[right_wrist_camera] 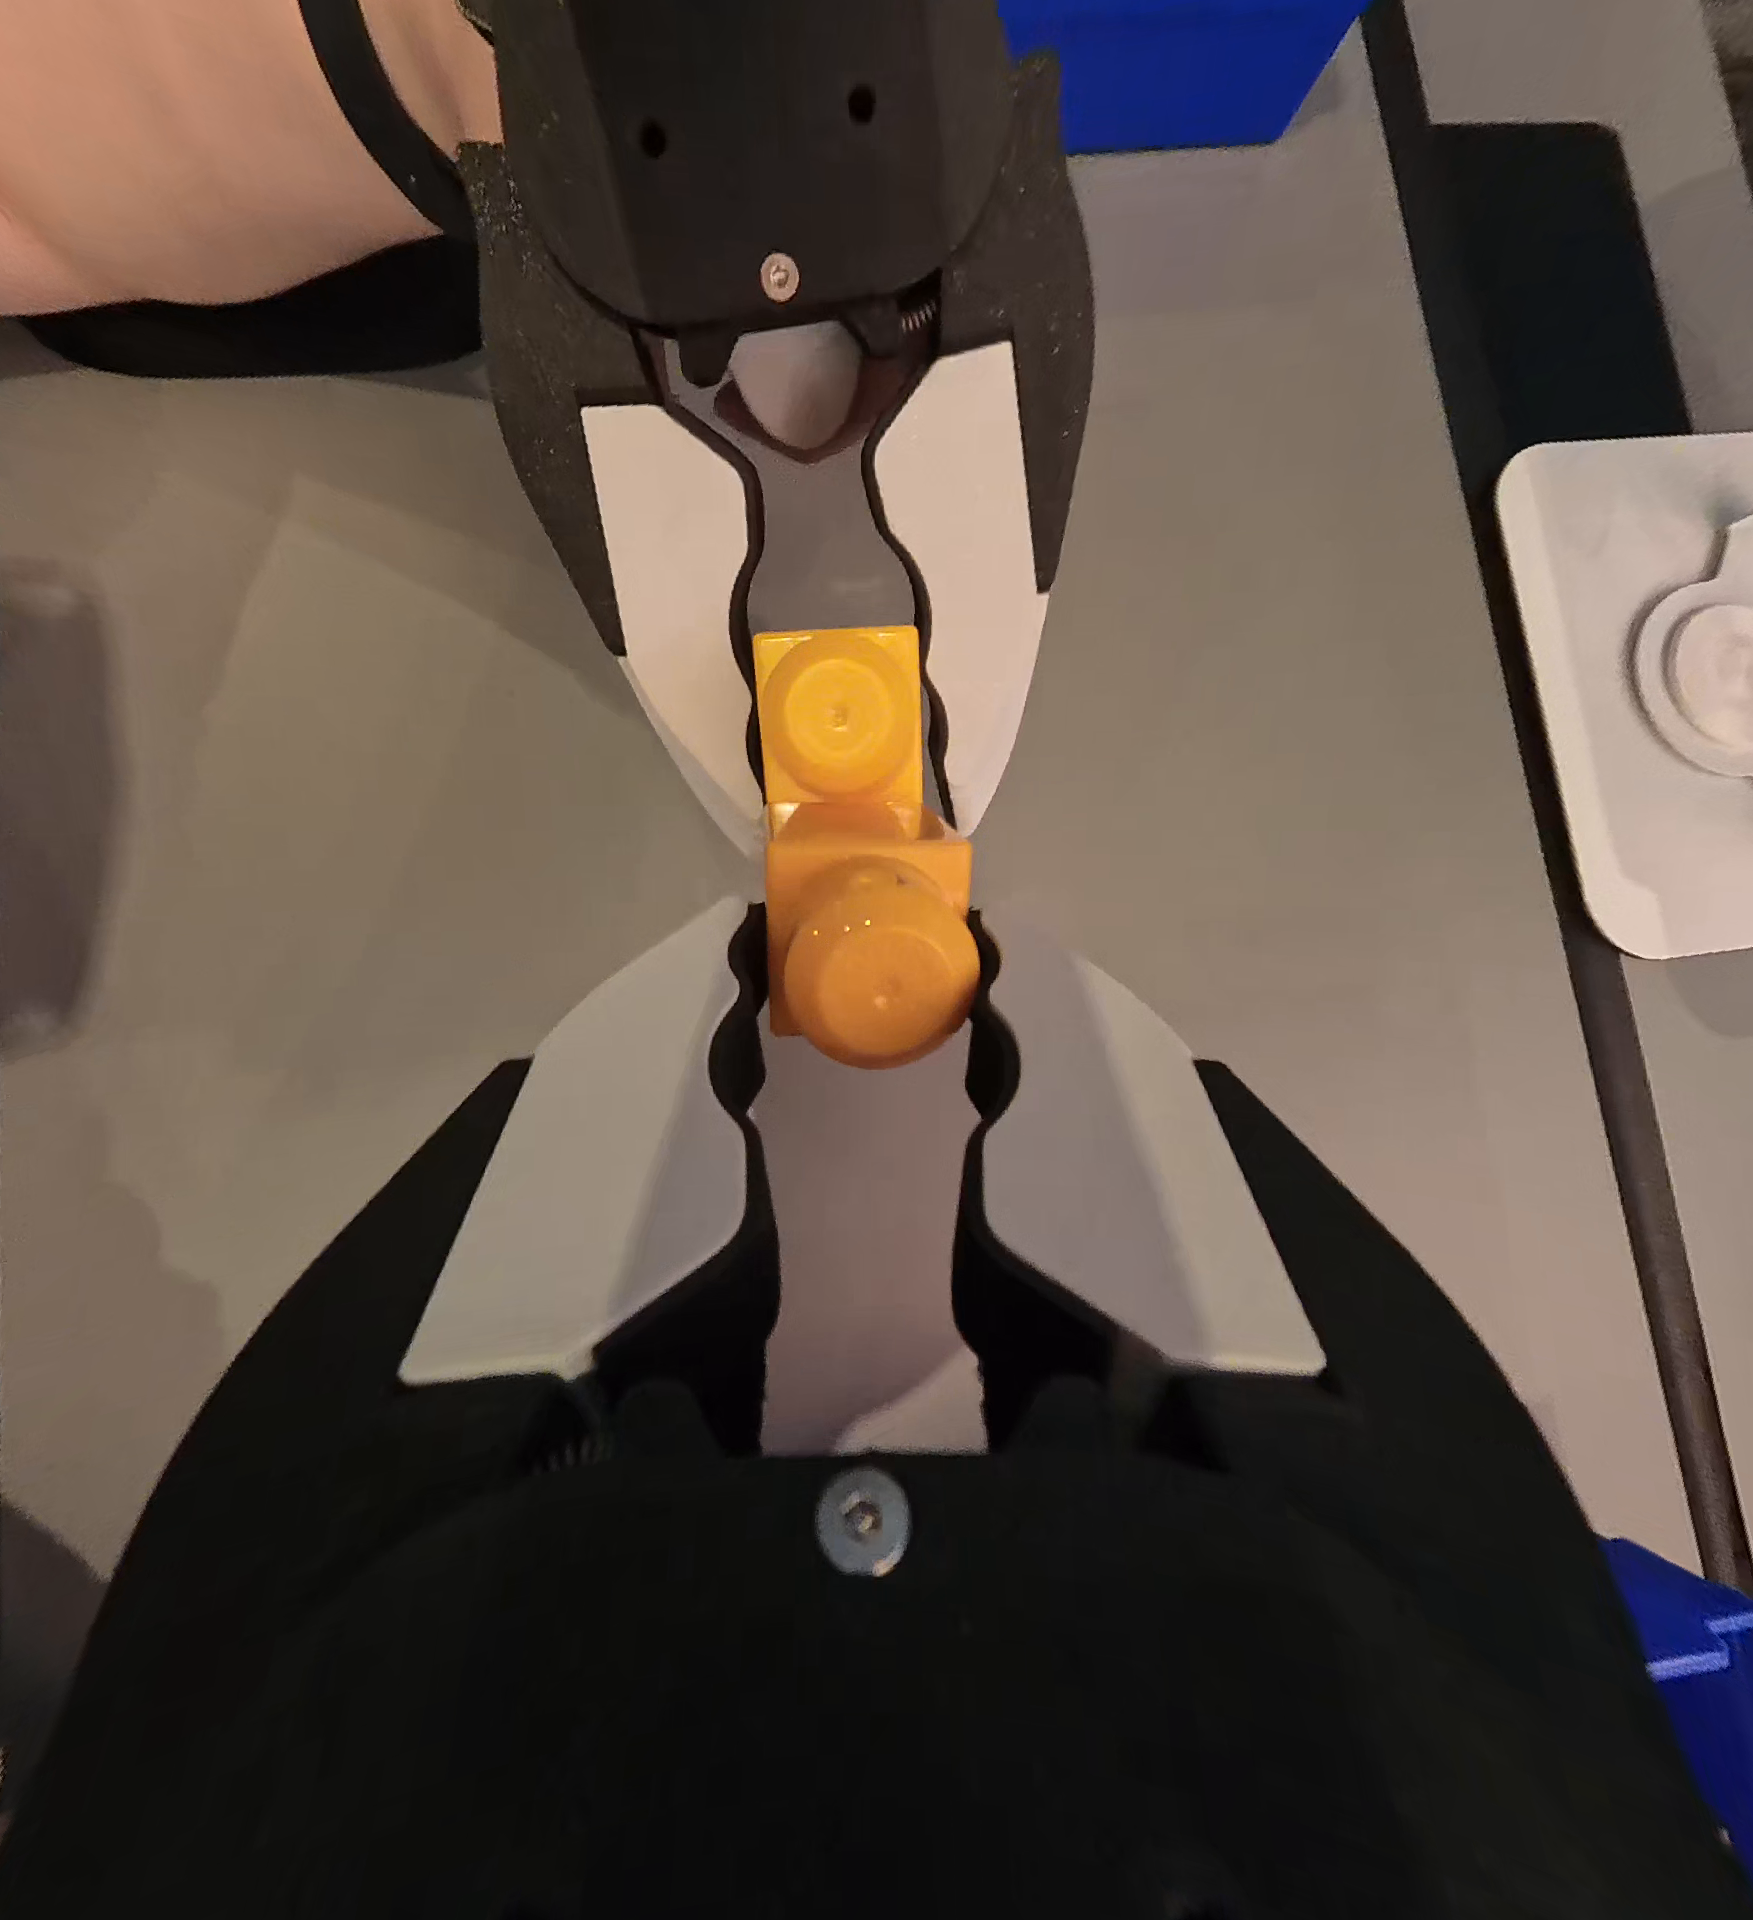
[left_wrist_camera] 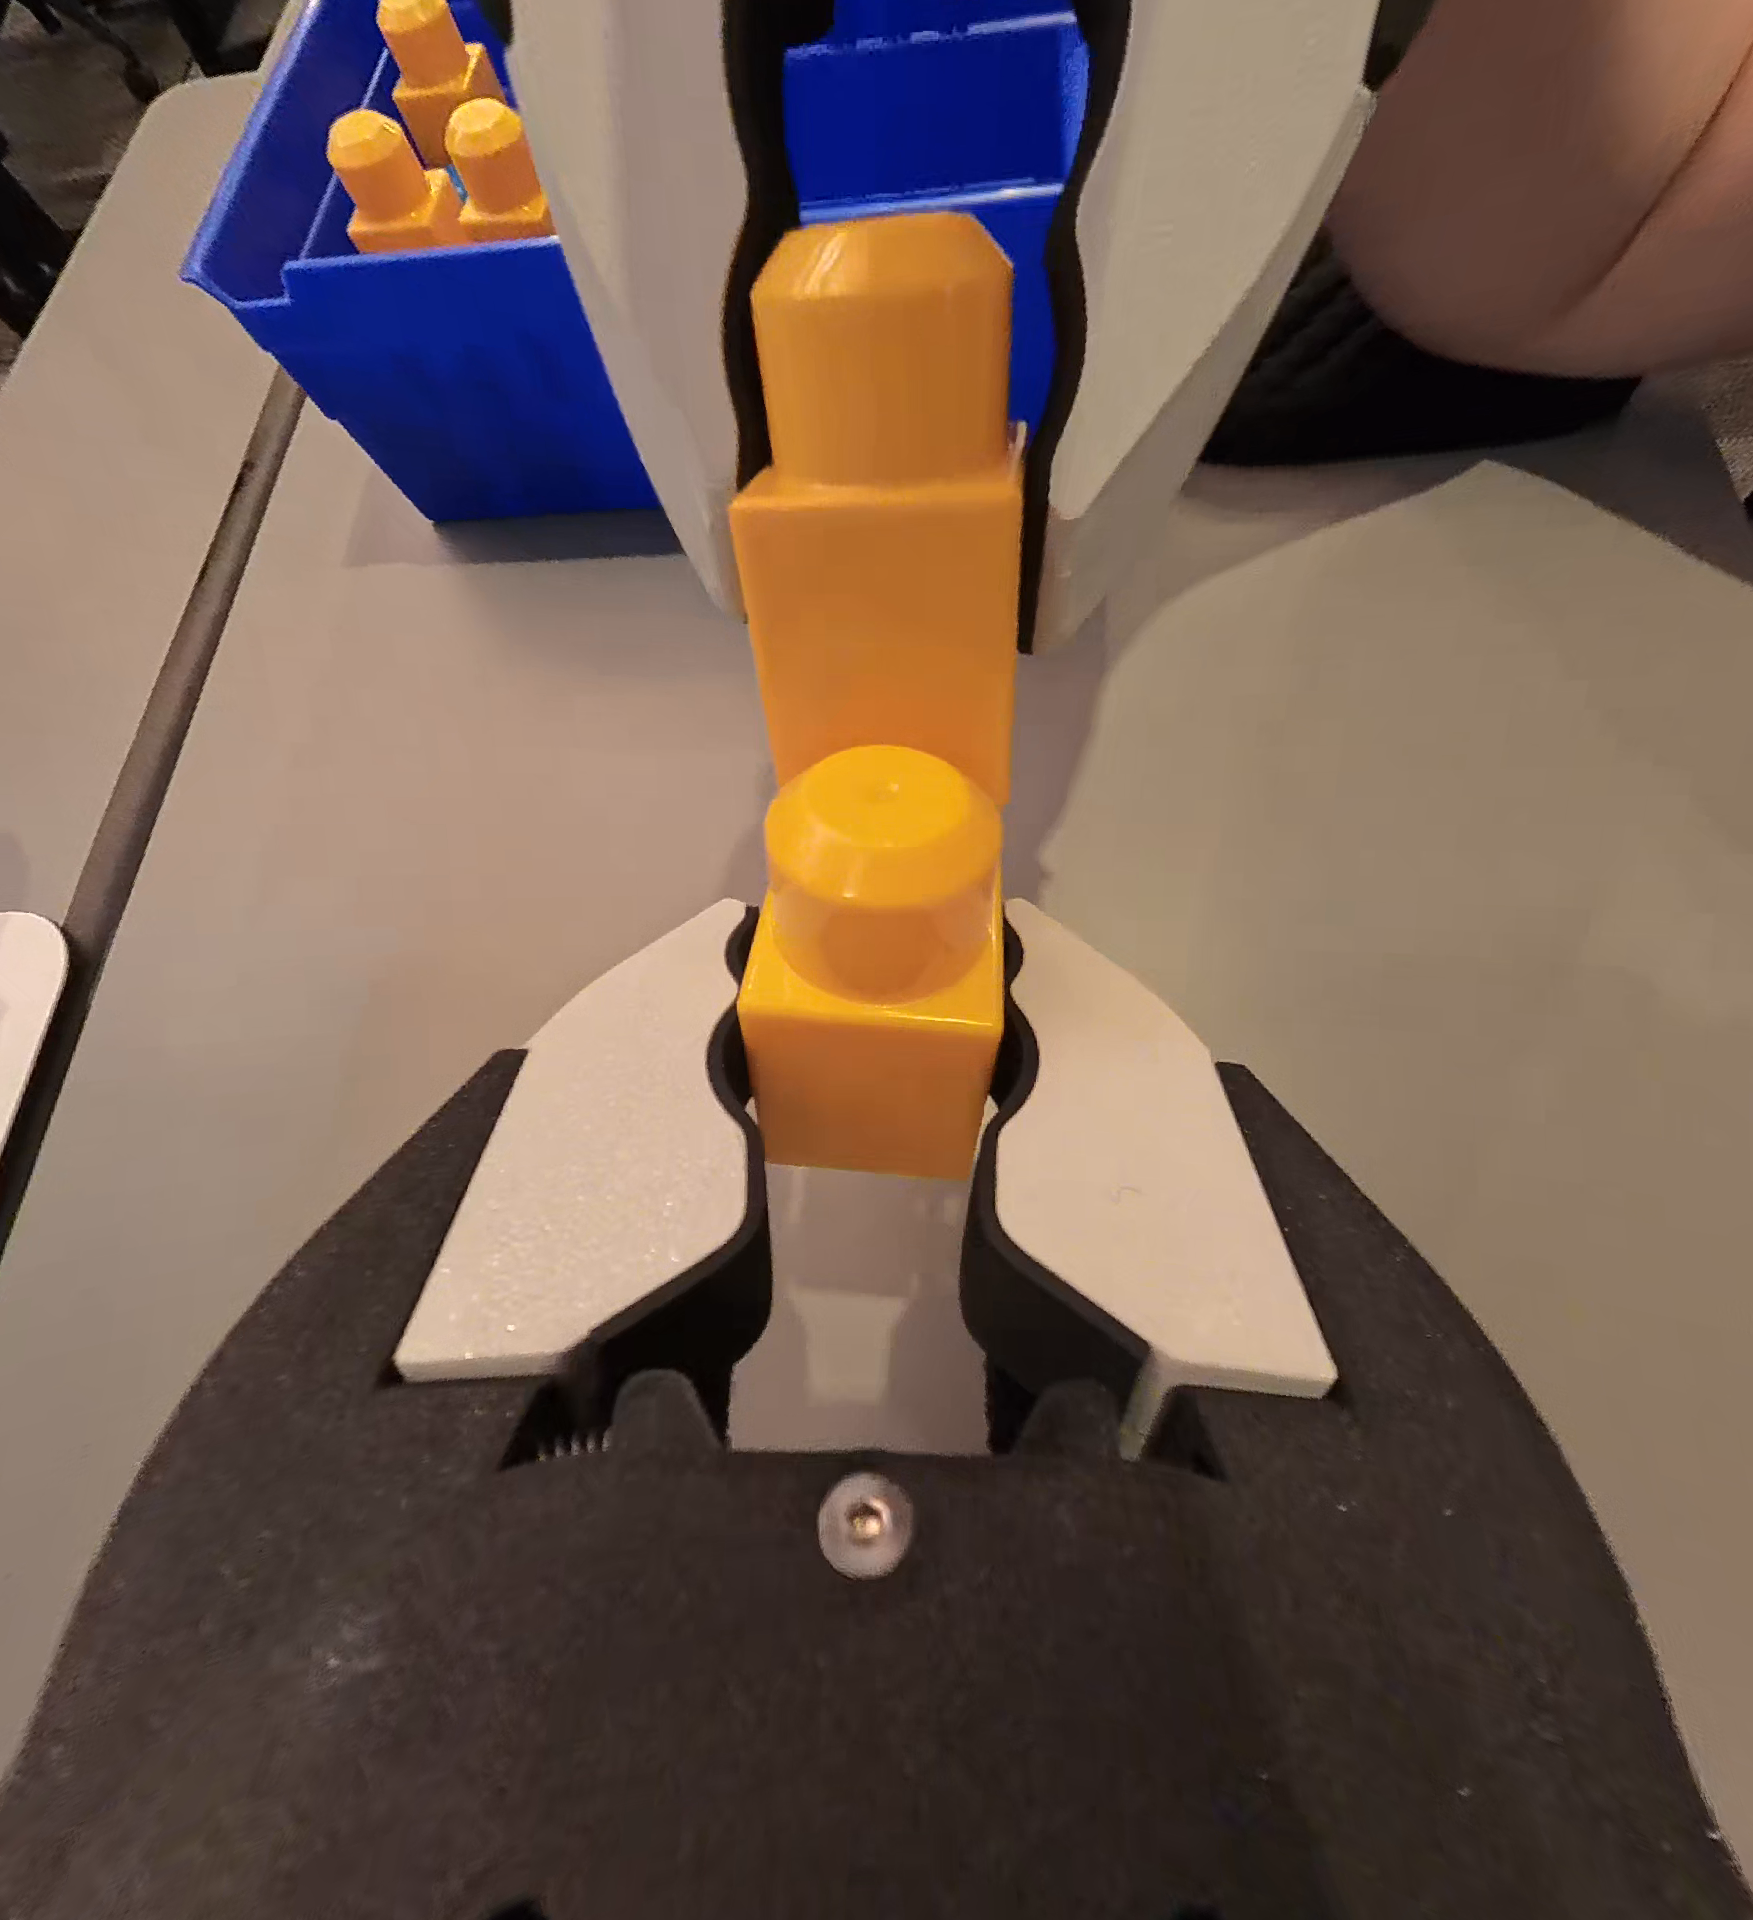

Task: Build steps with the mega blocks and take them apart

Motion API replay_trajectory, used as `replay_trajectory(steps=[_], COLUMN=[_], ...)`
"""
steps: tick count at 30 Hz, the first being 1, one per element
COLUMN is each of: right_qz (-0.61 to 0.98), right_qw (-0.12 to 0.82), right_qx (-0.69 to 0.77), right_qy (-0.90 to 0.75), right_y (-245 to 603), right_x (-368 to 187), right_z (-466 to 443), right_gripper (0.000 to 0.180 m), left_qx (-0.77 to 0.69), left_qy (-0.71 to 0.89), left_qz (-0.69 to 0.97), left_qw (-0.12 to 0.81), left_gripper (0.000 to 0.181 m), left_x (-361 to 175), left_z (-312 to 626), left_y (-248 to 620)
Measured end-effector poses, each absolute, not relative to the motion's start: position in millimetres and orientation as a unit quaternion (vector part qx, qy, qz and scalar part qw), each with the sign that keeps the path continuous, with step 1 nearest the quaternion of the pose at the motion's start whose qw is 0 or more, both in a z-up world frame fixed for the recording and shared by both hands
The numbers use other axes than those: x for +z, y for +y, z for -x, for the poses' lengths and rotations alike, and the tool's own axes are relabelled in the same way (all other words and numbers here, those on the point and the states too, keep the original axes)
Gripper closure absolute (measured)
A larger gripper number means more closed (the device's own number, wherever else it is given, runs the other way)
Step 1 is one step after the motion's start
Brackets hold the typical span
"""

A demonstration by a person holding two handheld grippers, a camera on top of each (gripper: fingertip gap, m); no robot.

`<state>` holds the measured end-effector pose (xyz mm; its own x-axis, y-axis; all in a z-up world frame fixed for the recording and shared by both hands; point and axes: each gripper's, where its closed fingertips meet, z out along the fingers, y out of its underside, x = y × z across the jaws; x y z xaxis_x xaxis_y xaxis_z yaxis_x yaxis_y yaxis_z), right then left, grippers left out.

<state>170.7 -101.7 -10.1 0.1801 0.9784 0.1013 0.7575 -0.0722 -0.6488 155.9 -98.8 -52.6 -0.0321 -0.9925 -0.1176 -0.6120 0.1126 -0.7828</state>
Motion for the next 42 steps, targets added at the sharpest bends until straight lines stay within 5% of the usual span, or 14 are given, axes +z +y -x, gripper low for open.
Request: replay_trajectory(steps=[21,42], right_qz=[0.71,0.612], right_qw=[0.306,0.455], right_qx=[0.219,0.458], right_qy=[-0.595,-0.457], right_y=[-105.1,-98.7], right_x=[1.8,81.6], right_z=[-170.7,-140.0], right_gripper=[0.143,0.131], left_qx=[-0.376,-0.518], left_qy=[0.619,0.511], left_qz=[0.599,0.547], left_qw=[0.342,0.414], left_gripper=[0.139,0.139], left_x=[-23.7,48.7], left_z=[-161.1,-155.6], left_y=[-109.2,-111.5])
